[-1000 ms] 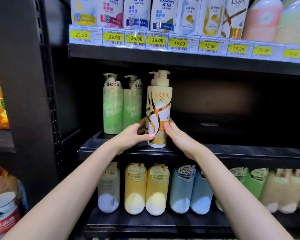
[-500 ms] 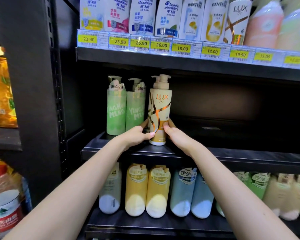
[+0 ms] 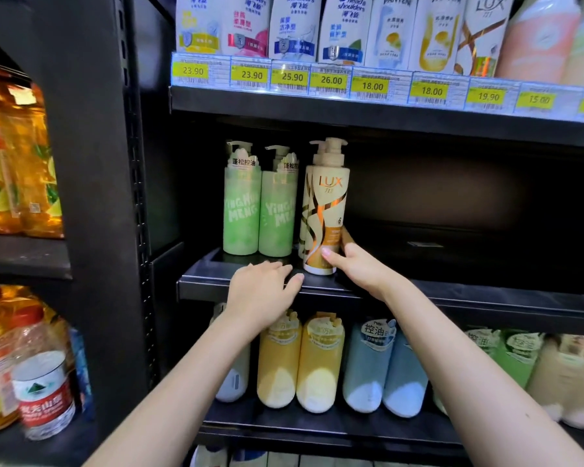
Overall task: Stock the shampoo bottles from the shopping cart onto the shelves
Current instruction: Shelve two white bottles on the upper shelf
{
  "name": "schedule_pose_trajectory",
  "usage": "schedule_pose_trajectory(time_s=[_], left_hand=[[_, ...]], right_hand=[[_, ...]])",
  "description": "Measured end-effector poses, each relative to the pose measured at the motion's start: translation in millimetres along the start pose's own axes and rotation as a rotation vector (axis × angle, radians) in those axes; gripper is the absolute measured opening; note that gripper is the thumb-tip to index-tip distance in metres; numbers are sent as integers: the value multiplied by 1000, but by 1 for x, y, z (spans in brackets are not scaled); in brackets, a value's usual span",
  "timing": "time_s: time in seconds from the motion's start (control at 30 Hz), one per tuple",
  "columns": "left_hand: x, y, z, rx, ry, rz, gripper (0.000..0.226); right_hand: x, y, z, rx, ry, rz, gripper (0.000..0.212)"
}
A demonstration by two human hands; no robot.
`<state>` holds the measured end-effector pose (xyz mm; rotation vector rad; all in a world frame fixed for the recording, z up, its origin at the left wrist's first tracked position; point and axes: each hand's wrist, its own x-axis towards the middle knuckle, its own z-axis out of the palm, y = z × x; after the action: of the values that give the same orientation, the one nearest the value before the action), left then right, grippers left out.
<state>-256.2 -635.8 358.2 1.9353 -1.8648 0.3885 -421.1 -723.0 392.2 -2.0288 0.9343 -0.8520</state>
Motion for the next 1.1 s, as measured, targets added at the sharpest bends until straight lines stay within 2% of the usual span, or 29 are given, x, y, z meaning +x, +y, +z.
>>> schedule_pose_trajectory(time_s=[0.13, 0.23, 0.3, 0.33, 0.4, 0.5, 0.6, 0.7, 0.8, 0.93, 1.0, 1.1], left_hand=[[0, 2, 1, 23, 11, 6, 62], [-8, 3, -3, 7, 13, 18, 77], [-23, 0, -8, -14, -14, 25, 63], [-33, -3, -11, -14, -13, 47, 57], [-62, -16, -14, -4, -1, 74, 60], [-127, -52, -11, -9, 0, 50, 62], [-217, -106, -2, 23, -88, -44, 67], [-324, -168, 10, 5, -273, -313, 77], [-434, -220, 11, 27, -382, -542, 73], [-548, -278, 6, 24, -493, -768, 61], [-591, -307, 14, -64, -576, -814, 65], [-638, -352, 29, -112, -624, -875, 64]], right_hand=[[-1, -2, 0, -54, 12, 8, 17], [-3, -3, 2, -175, 77, 35, 36], [-14, -6, 10, -345, 245, 37, 60], [-26, -9, 19, -419, 345, 32, 65], [-59, -12, 47, -536, 475, -48, 65], [-111, -10, 113, -576, 468, -204, 59], [-149, -5, 204, -503, 240, -252, 60], [-177, -2, 301, -484, -56, -315, 65], [-206, 1, 396, -496, -431, -268, 72], [-244, 0, 507, -556, -797, -273, 88], [-263, -8, 551, -585, -921, -185, 87], [-289, -16, 615, -522, -979, -63, 74]])
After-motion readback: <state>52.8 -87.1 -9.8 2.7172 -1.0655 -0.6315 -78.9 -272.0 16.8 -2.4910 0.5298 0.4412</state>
